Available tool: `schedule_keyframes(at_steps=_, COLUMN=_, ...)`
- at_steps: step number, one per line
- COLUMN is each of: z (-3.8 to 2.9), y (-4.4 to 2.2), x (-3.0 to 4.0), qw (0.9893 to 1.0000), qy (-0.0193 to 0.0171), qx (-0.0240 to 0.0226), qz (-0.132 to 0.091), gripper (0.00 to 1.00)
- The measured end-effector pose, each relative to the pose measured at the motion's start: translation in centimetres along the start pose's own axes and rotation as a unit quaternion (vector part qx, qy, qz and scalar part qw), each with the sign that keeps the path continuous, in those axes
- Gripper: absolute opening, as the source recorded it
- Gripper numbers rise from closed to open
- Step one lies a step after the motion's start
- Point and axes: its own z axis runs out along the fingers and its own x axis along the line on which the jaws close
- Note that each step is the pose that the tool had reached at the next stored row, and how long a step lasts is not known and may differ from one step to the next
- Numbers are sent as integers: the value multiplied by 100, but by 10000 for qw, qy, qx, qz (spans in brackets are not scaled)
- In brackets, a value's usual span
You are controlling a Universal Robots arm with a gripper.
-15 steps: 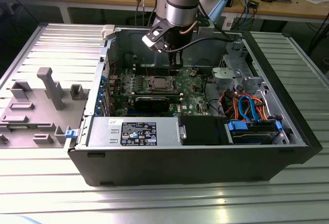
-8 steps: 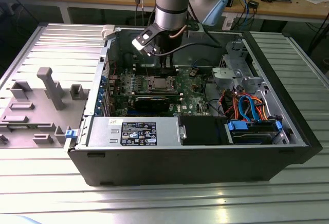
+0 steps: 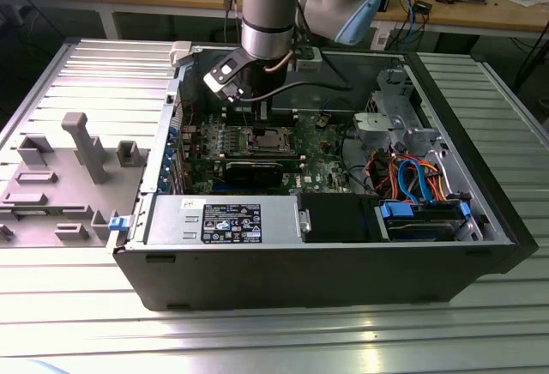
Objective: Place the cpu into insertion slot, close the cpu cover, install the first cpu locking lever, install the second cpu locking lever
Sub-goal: 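Close the cpu cover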
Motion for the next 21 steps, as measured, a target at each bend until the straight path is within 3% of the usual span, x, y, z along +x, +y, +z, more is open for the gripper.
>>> schedule_keyframes(at_steps=11, z=28, y=-42, x=1, qw=10000, qy=3, qx=9, qz=-5, gripper=11)
schedule_keyframes(at_steps=15, z=33, y=-77, x=3, qw=10000, qy=2, qx=-13, qz=-16, gripper=11)
schedule_keyframes(at_steps=21, z=60, y=-80, x=2, qw=10000, qy=1, qx=-19, qz=-22, gripper=11)
